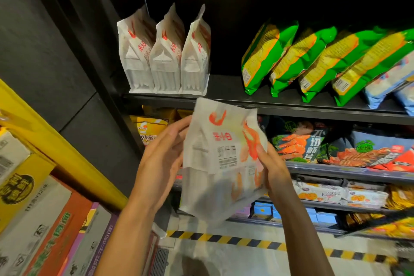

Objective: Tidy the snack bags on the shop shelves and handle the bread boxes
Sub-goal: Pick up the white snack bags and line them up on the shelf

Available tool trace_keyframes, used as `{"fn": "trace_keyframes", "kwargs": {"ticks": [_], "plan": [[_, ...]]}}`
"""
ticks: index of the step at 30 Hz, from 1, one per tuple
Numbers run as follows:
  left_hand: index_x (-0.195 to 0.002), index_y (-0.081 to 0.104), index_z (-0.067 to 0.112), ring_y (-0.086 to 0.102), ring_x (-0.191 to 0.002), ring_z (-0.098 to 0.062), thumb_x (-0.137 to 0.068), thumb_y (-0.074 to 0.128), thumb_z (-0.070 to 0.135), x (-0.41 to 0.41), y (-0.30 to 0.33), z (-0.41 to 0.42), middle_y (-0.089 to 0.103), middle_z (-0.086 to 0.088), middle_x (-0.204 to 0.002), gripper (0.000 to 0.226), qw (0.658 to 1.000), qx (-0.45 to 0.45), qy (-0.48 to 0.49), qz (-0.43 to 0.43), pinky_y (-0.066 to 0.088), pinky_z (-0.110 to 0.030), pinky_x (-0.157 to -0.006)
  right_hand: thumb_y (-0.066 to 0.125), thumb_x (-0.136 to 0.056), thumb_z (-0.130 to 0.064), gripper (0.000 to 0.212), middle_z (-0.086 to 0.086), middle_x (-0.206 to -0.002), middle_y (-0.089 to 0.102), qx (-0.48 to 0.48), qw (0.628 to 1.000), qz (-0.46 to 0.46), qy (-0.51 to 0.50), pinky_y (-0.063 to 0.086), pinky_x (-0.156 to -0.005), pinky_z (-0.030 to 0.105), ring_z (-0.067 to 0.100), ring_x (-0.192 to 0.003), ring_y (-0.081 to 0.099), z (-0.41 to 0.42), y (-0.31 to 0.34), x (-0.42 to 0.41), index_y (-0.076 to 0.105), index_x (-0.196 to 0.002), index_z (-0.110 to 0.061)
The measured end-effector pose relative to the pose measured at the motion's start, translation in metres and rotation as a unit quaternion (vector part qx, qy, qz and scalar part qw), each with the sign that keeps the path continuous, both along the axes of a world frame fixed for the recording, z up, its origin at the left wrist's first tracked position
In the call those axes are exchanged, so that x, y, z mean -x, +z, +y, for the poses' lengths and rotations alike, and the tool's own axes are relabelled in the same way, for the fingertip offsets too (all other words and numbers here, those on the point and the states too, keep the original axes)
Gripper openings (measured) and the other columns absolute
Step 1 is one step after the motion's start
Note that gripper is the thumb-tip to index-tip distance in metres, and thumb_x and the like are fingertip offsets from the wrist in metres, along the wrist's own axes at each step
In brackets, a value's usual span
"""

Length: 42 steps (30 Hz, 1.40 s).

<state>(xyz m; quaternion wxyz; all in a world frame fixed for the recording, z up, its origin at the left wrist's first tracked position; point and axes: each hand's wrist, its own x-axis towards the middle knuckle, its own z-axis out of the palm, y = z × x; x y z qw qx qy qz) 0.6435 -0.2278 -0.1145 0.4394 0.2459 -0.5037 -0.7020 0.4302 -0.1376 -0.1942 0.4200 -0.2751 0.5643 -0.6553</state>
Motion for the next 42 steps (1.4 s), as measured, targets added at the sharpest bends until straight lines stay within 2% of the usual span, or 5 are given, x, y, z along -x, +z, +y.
{"fn": "trace_keyframes", "kwargs": {"ticks": [6, 24, 30, 37, 42], "plan": [[-0.143, 0.053, 0.039, 0.043, -0.143, 0.001, -0.102, 0.052, 0.037, 0.014, -0.015, 0.028, 0.053, 0.022, -0.15, 0.041, 0.993, 0.064, -0.074, -0.071, 0.036, -0.017, -0.115, 0.043, -0.111, -0.026, 0.028, -0.029, -0.113, 0.073, -0.045, 0.999, 0.012, -0.025, 0.052, -0.087, 0.014, -0.008, -0.112, 0.065, -0.013, -0.021, -0.028, 0.063, -0.126, -0.039], [-0.124, 0.053, 0.046, 0.052, -0.112, 0.027, -0.09, 0.046, 0.034, 0.015, -0.013, 0.038, 0.063, 0.047, -0.113, 0.037, 0.995, 0.034, -0.018, -0.088, 0.041, 0.003, -0.085, 0.044, -0.109, -0.039, 0.026, -0.016, -0.118, 0.072, -0.062, 0.997, 0.022, -0.048, 0.054, -0.101, 0.038, 0.01, -0.119, 0.066, -0.013, -0.034, -0.029, 0.061, -0.125, -0.051], [-0.149, 0.035, 0.042, 0.036, -0.142, 0.012, -0.104, 0.04, 0.023, 0.013, -0.016, 0.027, 0.043, 0.04, -0.148, 0.049, 0.988, 0.116, -0.017, -0.105, 0.037, -0.009, -0.108, 0.046, -0.109, -0.036, 0.03, -0.021, -0.12, 0.072, -0.034, 0.996, 0.034, -0.075, 0.054, -0.092, 0.024, 0.004, -0.117, 0.066, -0.01, -0.028, -0.026, 0.06, -0.135, -0.041], [-0.149, 0.043, 0.036, 0.038, -0.139, 0.011, -0.109, 0.043, 0.038, 0.003, -0.04, 0.012, 0.042, 0.02, -0.151, 0.04, 0.958, 0.193, -0.001, -0.212, 0.037, -0.006, -0.104, 0.047, -0.109, -0.026, 0.036, -0.005, -0.128, 0.07, 0.009, 0.986, 0.09, -0.143, 0.059, -0.09, 0.028, 0.004, -0.109, 0.07, -0.005, -0.013, -0.019, 0.054, -0.145, -0.025], [-0.144, 0.045, 0.03, 0.065, -0.119, -0.003, -0.106, 0.05, 0.036, 0.006, -0.06, -0.011, 0.069, 0.015, -0.126, 0.039, 0.974, 0.081, 0.081, -0.193, 0.056, -0.02, -0.089, 0.053, -0.1, -0.06, 0.055, -0.008, -0.135, 0.067, 0.009, 0.996, 0.082, -0.04, 0.053, -0.106, 0.046, 0.012, -0.124, 0.065, 0.004, 0.017, -0.025, 0.053, -0.147, -0.031]]}}
